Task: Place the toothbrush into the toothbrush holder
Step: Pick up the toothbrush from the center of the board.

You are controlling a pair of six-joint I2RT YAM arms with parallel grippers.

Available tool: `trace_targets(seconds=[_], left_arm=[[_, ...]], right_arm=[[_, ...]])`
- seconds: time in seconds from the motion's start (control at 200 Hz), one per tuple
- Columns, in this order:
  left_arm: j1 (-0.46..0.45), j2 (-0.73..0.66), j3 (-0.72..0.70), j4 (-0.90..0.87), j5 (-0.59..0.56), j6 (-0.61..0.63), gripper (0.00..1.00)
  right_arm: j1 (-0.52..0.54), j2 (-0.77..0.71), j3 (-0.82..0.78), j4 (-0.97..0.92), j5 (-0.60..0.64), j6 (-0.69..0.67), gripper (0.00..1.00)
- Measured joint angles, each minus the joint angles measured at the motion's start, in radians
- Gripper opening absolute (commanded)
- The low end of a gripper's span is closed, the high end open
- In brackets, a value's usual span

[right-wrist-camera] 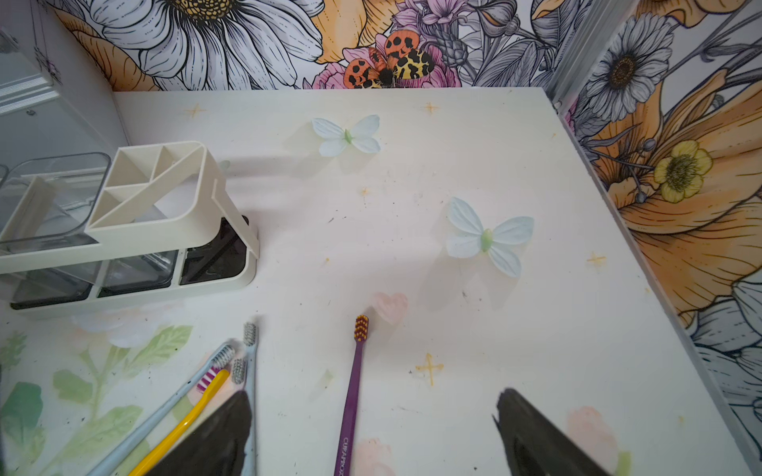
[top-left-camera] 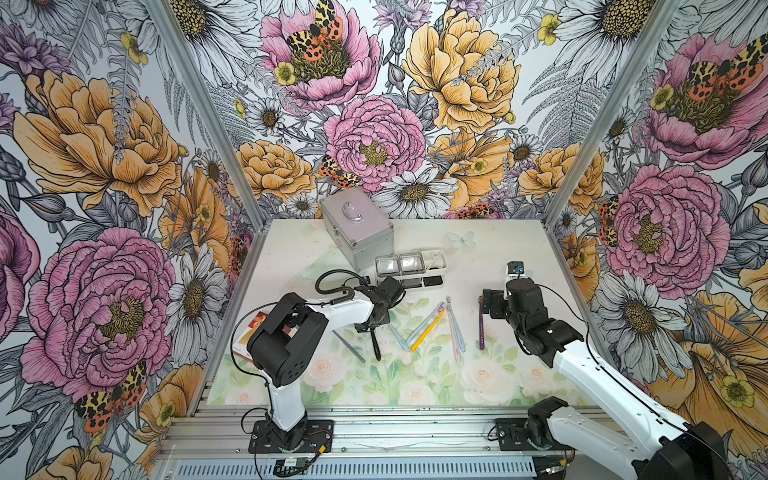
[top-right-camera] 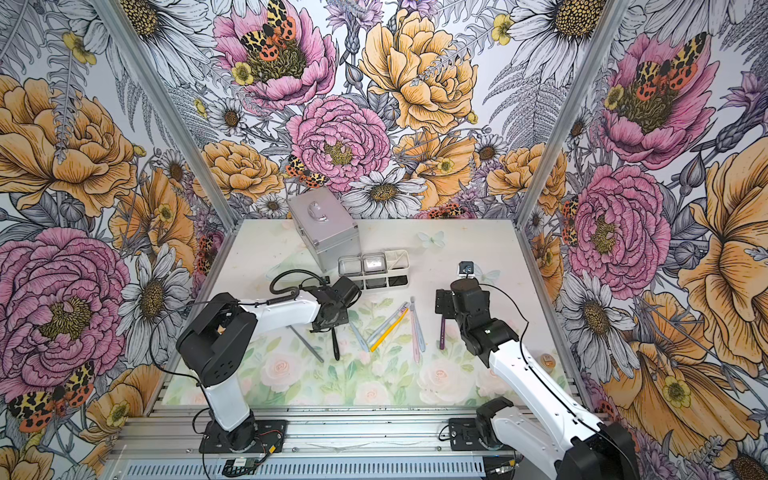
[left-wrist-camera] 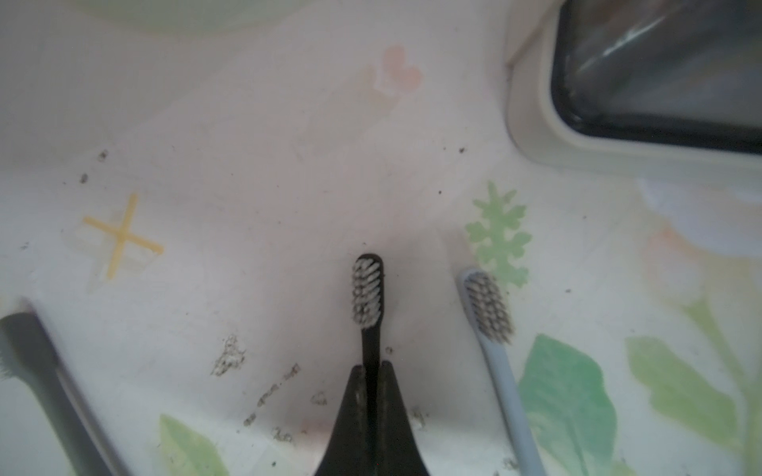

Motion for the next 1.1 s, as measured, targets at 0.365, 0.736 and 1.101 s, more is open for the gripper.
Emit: trace_targets(seconds=[0.365, 0.736, 1.101], left_arm=[[-0.048, -0.051, -0.014, -0.007, 0.011, 0.090, 0.00], [-0.163, -0.203, 0.061, -0.008, -0.045, 0.273, 0.00], [-0.201, -0.408, 0.058, 0.069, -0.017, 0.480, 0.00]], right_arm=[[0.000, -0.001, 0.000, -0.005, -0.100, -0.001, 0.92], [0.000, -0.004, 0.002, -0.009, -0.328, -0.001, 0.92], [0.000, -0.002, 0.090, -0.005, -0.519, 0.019, 0.88]])
